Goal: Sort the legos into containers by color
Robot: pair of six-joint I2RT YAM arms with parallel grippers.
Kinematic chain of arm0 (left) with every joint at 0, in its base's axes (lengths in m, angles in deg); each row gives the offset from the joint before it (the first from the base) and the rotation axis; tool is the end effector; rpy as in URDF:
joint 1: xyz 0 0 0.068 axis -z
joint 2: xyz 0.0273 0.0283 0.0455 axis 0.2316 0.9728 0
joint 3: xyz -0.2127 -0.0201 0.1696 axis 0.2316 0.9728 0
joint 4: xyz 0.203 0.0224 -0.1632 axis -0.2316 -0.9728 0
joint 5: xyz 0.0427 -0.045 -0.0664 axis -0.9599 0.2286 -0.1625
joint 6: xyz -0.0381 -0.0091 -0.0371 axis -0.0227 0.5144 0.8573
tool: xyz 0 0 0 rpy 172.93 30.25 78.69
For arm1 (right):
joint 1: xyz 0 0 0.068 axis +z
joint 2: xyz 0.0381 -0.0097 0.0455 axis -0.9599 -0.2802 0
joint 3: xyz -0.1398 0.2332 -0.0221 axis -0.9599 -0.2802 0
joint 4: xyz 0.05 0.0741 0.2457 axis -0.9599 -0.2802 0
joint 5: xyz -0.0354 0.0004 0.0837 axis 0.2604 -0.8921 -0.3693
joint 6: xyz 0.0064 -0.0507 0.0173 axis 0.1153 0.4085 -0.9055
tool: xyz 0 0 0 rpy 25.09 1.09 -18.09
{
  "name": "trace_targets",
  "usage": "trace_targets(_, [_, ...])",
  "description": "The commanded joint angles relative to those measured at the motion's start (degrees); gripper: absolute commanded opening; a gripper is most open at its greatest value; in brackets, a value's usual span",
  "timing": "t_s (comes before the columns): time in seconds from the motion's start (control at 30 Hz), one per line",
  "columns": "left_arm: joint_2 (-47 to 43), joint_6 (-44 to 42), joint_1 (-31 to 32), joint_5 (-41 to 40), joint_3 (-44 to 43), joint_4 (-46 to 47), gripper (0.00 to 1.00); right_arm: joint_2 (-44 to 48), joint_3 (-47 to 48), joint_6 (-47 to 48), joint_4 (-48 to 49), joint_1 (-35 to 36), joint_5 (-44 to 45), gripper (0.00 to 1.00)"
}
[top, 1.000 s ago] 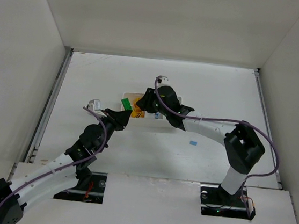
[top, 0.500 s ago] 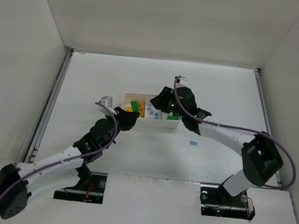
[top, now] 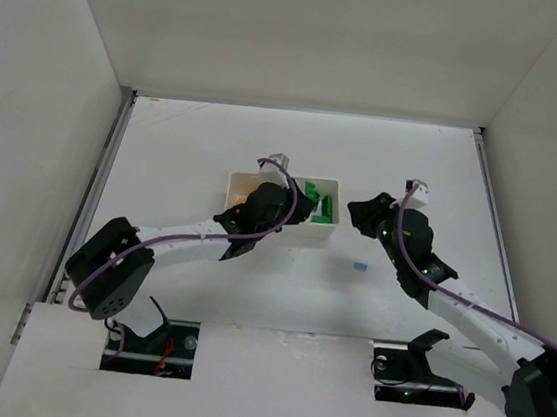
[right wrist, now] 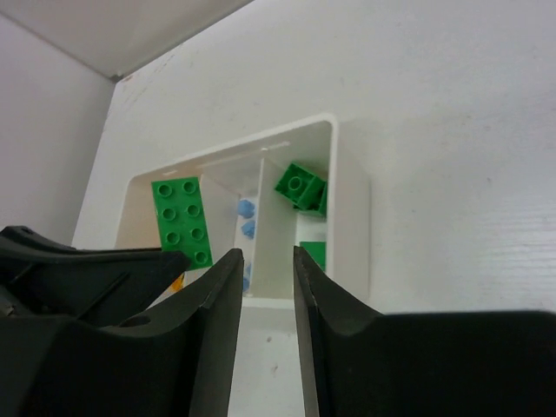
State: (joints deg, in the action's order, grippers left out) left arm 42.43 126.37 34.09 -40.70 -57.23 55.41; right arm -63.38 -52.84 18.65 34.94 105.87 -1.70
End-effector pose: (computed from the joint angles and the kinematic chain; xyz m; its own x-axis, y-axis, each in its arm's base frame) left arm 0.2211 -0.2312 0.2467 -0.4953 -0.4475 -0.7446 0.3541 0.6787 -0.6434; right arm 0.2021 0.1185 0.2570 -0.3746 0.4973 -0.7826 -0.1587 0.7972 0.5825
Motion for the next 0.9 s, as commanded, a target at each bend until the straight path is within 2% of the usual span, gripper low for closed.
trace_targets(0.0, [3.9,-1.9,0.1,0.7,-6.4,0.1,0.11,3.4,-2.3,0.3,0.7,-0.9,2.3,0.36])
trace_targets(0.27, [14.0,-4.6,0.7,0.3,-16.6,-6.7,0.14,6.2,-4.9,0.9,-1.8,0.6,6.4,0.4])
trace_targets(0.43, [15.6,-5.1,1.4,-1.7,-17.8,-8.8,0.31,7.9,-5.9,-0.2,-5.6,1.2,9.2,0.54])
trace_targets(0.6, [15.2,-5.8,1.3,-2.6,-17.8,-9.4,0.41,7.6,-6.5,-2.6,-11.0,2.2,13.3,0.57])
trace_targets(0.67, [13.4,-6.5,1.4,-2.6,-16.7,-8.7,0.42,7.3,-6.3,-3.8,-13.9,2.6,14.3,0.53])
trace_targets(0.7, [12.3,-7.1,1.6,-2.7,-15.9,-8.3,0.42,7.1,-6.2,-4.3,-15.3,2.8,15.0,0.48])
trace_targets(0.8, [7.5,-8.6,1.8,-2.8,-12.0,-5.3,0.42,5.3,-5.7,-6.8,-20.3,2.8,15.5,0.18])
trace_targets(0.87, [3.7,-8.8,1.8,-2.8,-8.5,-3.5,0.41,3.6,-5.6,-8.2,-21.6,2.8,15.0,0.1])
